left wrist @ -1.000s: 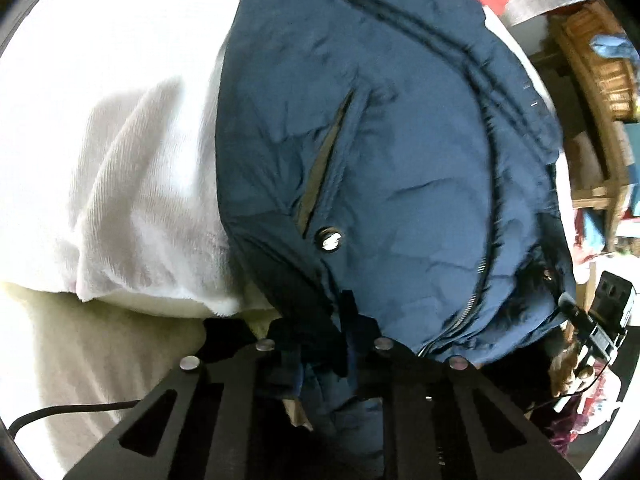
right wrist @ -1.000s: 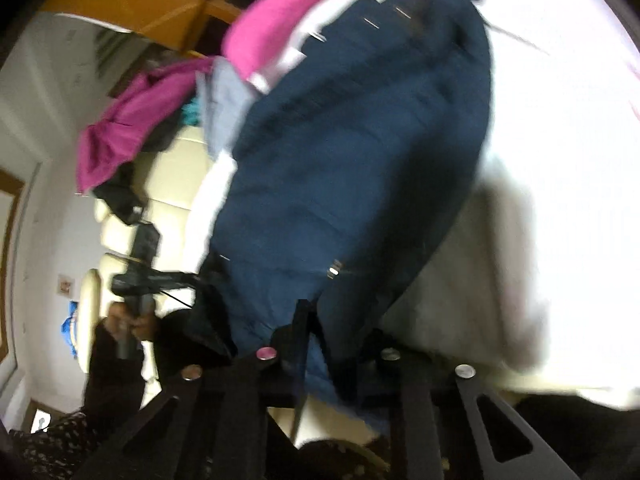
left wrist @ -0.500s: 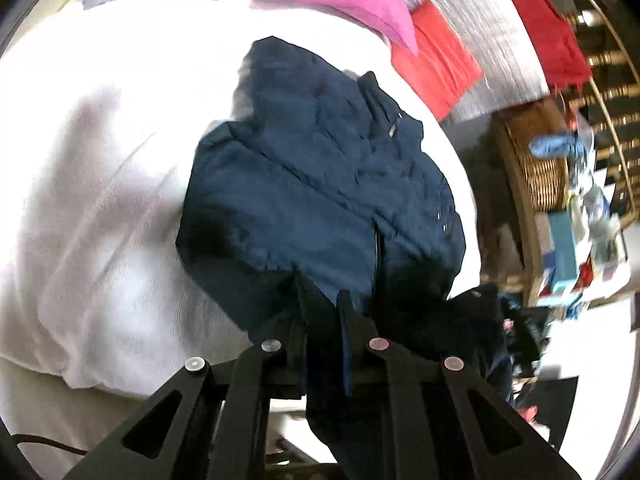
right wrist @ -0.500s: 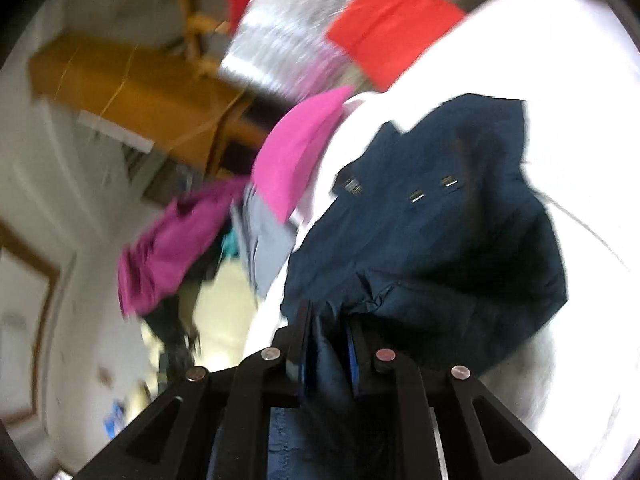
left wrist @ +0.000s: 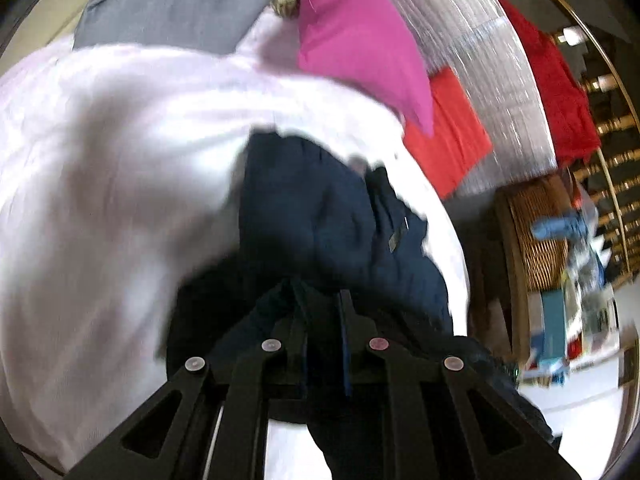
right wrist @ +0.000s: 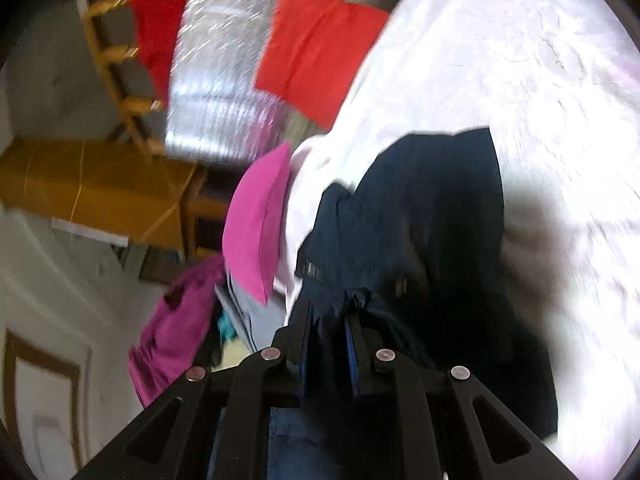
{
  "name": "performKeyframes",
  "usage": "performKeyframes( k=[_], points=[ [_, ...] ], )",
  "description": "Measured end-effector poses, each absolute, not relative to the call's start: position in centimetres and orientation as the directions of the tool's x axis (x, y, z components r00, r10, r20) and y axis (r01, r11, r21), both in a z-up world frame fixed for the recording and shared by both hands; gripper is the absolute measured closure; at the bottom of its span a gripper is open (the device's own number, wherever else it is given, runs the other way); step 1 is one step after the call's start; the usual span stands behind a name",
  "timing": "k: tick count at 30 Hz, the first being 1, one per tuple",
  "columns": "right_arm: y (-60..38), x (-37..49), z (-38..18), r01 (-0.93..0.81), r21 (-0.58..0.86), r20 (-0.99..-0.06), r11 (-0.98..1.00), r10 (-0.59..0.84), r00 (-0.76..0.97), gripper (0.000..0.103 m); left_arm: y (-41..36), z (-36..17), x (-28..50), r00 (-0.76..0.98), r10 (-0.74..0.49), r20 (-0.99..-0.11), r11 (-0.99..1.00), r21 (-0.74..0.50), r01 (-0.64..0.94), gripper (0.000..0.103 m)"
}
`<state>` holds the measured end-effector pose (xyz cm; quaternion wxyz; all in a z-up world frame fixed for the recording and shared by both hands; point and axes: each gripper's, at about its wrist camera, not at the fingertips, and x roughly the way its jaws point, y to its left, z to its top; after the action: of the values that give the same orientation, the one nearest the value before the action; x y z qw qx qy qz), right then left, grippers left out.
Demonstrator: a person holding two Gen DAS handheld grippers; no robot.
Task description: Fold large clothes
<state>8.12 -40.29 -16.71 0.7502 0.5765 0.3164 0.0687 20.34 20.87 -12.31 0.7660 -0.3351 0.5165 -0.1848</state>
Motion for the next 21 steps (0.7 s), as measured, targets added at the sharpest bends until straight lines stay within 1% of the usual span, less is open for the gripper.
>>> performKeyframes(
  k=[2,3,4,5,6,7,8,9,11,12,13,14,15,16,17,19,20,21],
  points=[
    [-41.6,9.7,-18.2,0.304,0.915,-0.396,0.265,0.452,0.799,0.082,20.4,-13.1,23.1,0.438,-0.598,-0.671,0.716,-0.693,-0.083,0.09],
    [-42.6,10.3,-19.3,0.327,0.919,-0.393,0.222,0.431,0.812,0.072,20.0,-13.7,24.0,0.442,-0.589,-0.676,0.718,-0.689,-0.096,0.09],
    [-43.5,10.4,-20.0,0.331,0.925,-0.379,0.184,0.41,0.83,0.046,19.5,-14.5,24.8,0.441,-0.586,-0.68,0.718,-0.688,-0.107,0.09],
    [-44.7,10.3,-21.0,0.303,0.947,-0.322,0.111,0.392,0.862,0.031,18.9,-15.5,25.6,0.445,-0.582,-0.681,0.716,-0.688,-0.116,0.088],
    [-45.3,9.8,-21.3,0.272,0.96,-0.279,0.073,0.374,0.885,0.022,18.7,-16.0,25.8,0.454,-0.582,-0.675,0.711,-0.693,-0.119,0.082],
    [-45.8,9.3,-21.5,0.25,0.967,-0.254,0.057,0.352,0.901,0.021,18.5,-16.5,25.8,0.486,-0.588,-0.647,0.692,-0.713,-0.112,0.078],
    [-46.1,8.9,-21.4,0.24,0.968,-0.251,0.075,0.34,0.906,0.021,18.4,-16.6,25.4,0.523,-0.596,-0.61,0.671,-0.735,-0.093,0.067],
    [-46.1,8.7,-21.2,0.234,0.966,-0.259,0.112,0.349,0.901,0.021,18.4,-16.5,24.7,0.575,-0.607,-0.549,0.641,-0.765,-0.054,0.049],
    [-45.5,8.5,-20.3,0.22,0.964,-0.26,0.147,0.375,0.89,0.02,18.5,-15.9,22.9,0.682,-0.592,-0.43,0.597,-0.802,0.013,0.032],
    [-44.8,8.7,-19.4,0.21,0.961,-0.267,0.182,0.396,0.879,0.02,18.6,-15.6,22.2,0.718,-0.561,-0.412,0.598,-0.802,0.008,0.026],
    [-44.0,9.0,-18.6,0.204,0.951,-0.286,0.233,0.409,0.867,0.019,18.6,-15.1,21.5,0.749,-0.519,-0.411,0.607,-0.794,-0.015,0.023],
    [-43.3,9.1,-17.5,0.204,0.929,-0.325,0.31,0.412,0.852,0.019,18.7,-14.3,20.8,0.772,-0.487,-0.409,0.61,-0.792,-0.035,0.021],
    [-42.2,9.2,-16.3,0.207,0.892,-0.374,0.401,0.399,0.837,0.019,18.7,-13.9,20.4,0.78,-0.485,-0.395,0.603,-0.797,-0.029,0.02],
    [-41.5,9.2,-15.6,0.205,0.869,-0.4,0.451,0.392,0.829,0.019,18.5,-13.5,19.8,0.783,-0.485,-0.389,0.604,-0.797,-0.022,0.02],
    [-40.2,9.2,-15.0,0.2,0.838,-0.432,0.507,0.394,0.811,0.019,18.2,-13.2,19.0,0.785,-0.473,-0.4,0.628,-0.778,-0.018,0.02],
    [-39.0,9.1,-14.5,0.207,0.801,-0.477,0.562,0.39,0.787,0.019,17.4,-13.0,17.8,0.791,-0.42,-0.445,0.692,-0.721,-0.039,0.02],
    [-38.2,9.0,-14.2,0.227,0.759,-0.52,0.611,0.358,0.775,0.019,17.0,-13.2,17.2,0.783,-0.374,-0.497,0.734,-0.675,-0.078,0.02],
    [-37.9,8.9,-14.0,0.238,0.73,-0.543,0.641,0.333,0.771,0.02,17.2,-13.4,17.0,0.772,-0.357,-0.526,0.751,-0.653,-0.098,0.02]
  ],
)
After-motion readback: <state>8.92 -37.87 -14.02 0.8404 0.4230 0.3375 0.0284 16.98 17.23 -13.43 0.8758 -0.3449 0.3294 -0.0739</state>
